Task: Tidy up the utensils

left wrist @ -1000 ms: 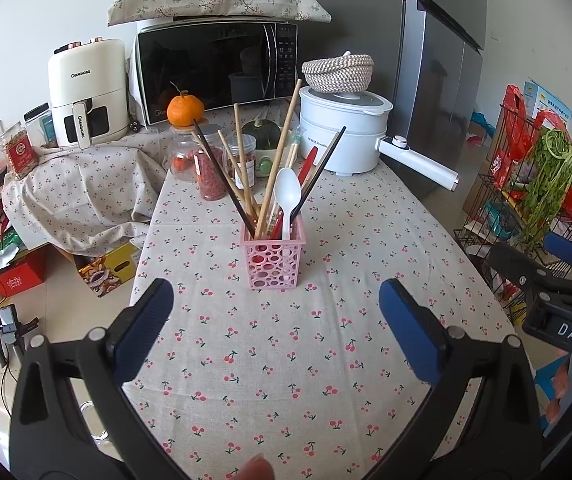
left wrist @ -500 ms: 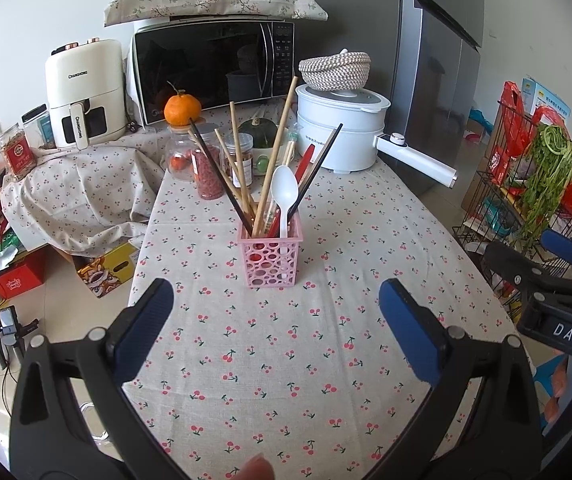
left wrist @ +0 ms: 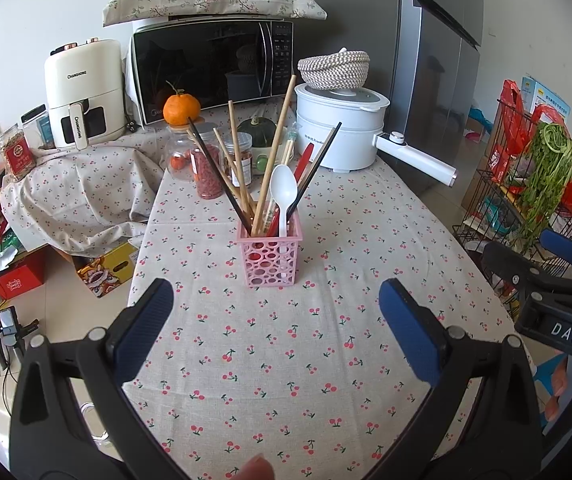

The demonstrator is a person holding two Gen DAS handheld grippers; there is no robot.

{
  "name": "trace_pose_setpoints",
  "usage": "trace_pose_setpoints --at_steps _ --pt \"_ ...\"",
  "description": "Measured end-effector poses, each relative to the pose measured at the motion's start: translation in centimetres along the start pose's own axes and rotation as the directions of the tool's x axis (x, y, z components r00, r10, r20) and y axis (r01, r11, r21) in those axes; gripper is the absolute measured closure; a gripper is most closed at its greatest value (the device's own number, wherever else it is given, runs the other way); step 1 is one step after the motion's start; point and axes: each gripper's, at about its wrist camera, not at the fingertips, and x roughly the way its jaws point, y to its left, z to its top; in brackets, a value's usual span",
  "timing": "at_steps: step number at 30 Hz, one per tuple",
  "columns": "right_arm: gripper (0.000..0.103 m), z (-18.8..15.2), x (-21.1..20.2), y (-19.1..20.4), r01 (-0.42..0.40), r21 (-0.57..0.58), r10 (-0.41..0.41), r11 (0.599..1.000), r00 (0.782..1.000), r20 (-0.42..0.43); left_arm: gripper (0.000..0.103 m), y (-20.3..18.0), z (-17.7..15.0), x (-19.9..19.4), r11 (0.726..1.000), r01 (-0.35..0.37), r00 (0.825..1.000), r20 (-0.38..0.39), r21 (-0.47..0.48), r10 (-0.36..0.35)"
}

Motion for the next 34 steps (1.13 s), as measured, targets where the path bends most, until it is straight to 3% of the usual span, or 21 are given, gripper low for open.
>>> trace_pose_setpoints --at_steps 22,34 --pt "0.000 -0.3 0.2 -0.2 -0.002 0.000 0.002 1.000 1.000 -0.005 0.001 0.1 -0.1 0.0 1.000 0.000 1.000 0.004 -0.001 0.000" --pt "0.000 -0.7 0.8 -0.5 -0.018 0.014 0.018 1.000 0.999 -0.034 0.001 1.5 0.0 1.6 0.997 0.018 0.999 -0.039 -0.069 -0.020"
